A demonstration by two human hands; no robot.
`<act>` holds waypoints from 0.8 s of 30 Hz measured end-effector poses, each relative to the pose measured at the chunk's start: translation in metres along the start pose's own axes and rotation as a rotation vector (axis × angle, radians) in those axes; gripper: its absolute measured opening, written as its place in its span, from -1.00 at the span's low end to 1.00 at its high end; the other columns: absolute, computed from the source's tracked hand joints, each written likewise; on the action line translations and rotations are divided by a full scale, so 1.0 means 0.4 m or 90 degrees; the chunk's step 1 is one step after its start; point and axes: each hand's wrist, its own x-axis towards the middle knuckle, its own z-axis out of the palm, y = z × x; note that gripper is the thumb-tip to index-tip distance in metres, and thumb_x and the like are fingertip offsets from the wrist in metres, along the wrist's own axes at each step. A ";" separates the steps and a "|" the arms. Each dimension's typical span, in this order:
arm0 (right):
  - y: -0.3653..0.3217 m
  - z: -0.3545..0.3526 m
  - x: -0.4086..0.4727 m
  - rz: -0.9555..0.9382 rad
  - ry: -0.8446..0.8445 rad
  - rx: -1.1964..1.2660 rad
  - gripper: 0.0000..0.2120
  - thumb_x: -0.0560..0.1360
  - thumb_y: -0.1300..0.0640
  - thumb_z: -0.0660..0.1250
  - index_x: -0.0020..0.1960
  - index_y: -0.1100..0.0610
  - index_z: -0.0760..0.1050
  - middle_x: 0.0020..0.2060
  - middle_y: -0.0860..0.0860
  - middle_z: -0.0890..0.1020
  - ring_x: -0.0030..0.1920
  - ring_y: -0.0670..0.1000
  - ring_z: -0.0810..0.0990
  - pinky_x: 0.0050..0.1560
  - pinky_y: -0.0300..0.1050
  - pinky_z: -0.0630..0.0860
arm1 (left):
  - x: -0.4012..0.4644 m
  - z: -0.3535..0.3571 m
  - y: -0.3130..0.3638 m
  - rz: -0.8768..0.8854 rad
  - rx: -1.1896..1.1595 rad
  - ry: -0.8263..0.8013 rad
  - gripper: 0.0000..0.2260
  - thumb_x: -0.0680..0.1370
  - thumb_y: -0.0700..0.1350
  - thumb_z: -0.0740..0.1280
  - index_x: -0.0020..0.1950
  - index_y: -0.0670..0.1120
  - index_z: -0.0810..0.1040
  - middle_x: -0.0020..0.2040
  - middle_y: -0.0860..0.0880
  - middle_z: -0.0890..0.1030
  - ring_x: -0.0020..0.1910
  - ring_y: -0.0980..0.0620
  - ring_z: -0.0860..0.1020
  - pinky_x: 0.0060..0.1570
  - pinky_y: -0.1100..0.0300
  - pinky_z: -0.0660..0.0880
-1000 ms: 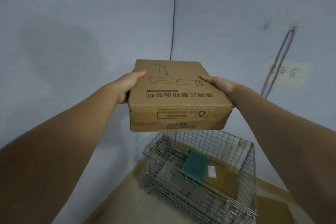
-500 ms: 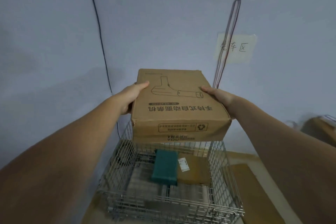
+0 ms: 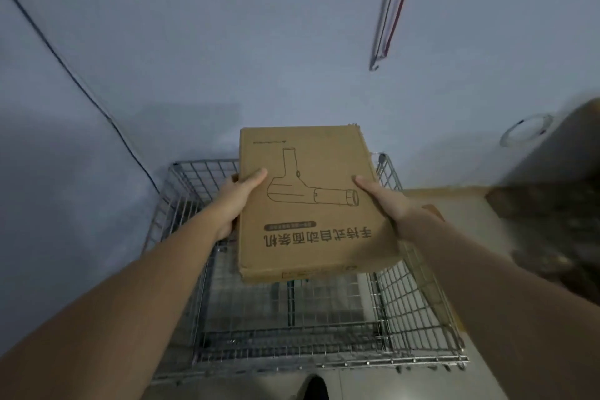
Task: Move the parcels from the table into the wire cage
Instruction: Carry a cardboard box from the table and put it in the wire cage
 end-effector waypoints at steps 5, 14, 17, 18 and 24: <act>0.314 -0.004 0.192 0.102 0.063 0.080 -0.17 0.32 -0.24 0.61 0.46 0.10 0.46 0.16 0.07 0.72 0.15 0.15 0.69 0.16 0.16 0.66 | 0.265 0.084 -0.210 -0.076 0.080 -0.058 -0.30 0.50 0.20 0.51 0.54 0.04 0.32 0.31 -0.06 0.59 0.14 -0.05 0.63 -0.02 -0.01 0.60; 0.864 0.174 0.502 0.323 0.254 0.465 -0.09 0.18 -0.31 0.68 0.34 0.11 0.43 0.27 0.12 0.59 0.30 0.26 0.54 0.40 0.45 0.42 | 0.708 0.332 -0.486 -0.070 0.481 -0.305 -0.28 0.59 0.24 0.37 0.62 0.00 0.16 0.43 -0.04 0.48 0.25 -0.04 0.51 0.19 -0.01 0.47; 1.095 0.225 0.611 0.338 0.315 0.587 0.11 0.00 -0.46 0.67 0.41 0.04 0.46 0.26 0.14 0.64 0.25 0.33 0.60 0.27 0.59 0.44 | 0.819 0.441 -0.600 -0.102 0.580 -0.416 -0.32 0.63 0.22 0.32 0.62 0.00 0.10 0.47 -0.07 0.44 0.31 -0.07 0.49 0.19 0.00 0.44; 1.123 0.236 0.622 0.348 0.356 0.619 0.13 -0.05 -0.46 0.68 0.38 0.05 0.49 0.23 0.17 0.66 0.21 0.34 0.63 0.24 0.60 0.46 | 0.848 0.477 -0.642 -0.107 0.606 -0.451 -0.32 0.63 0.23 0.31 0.63 0.00 0.11 0.49 -0.08 0.43 0.34 -0.09 0.49 0.25 -0.03 0.47; 1.193 0.241 0.622 0.394 0.524 0.808 0.27 -0.11 -0.34 0.75 0.49 0.07 0.42 0.38 0.20 0.56 0.33 0.36 0.55 0.30 0.60 0.40 | 0.906 0.660 -0.881 -0.068 0.727 -0.535 -0.46 0.68 0.16 0.28 0.55 -0.07 0.24 0.46 -0.13 0.47 0.31 -0.11 0.48 0.29 -0.06 0.45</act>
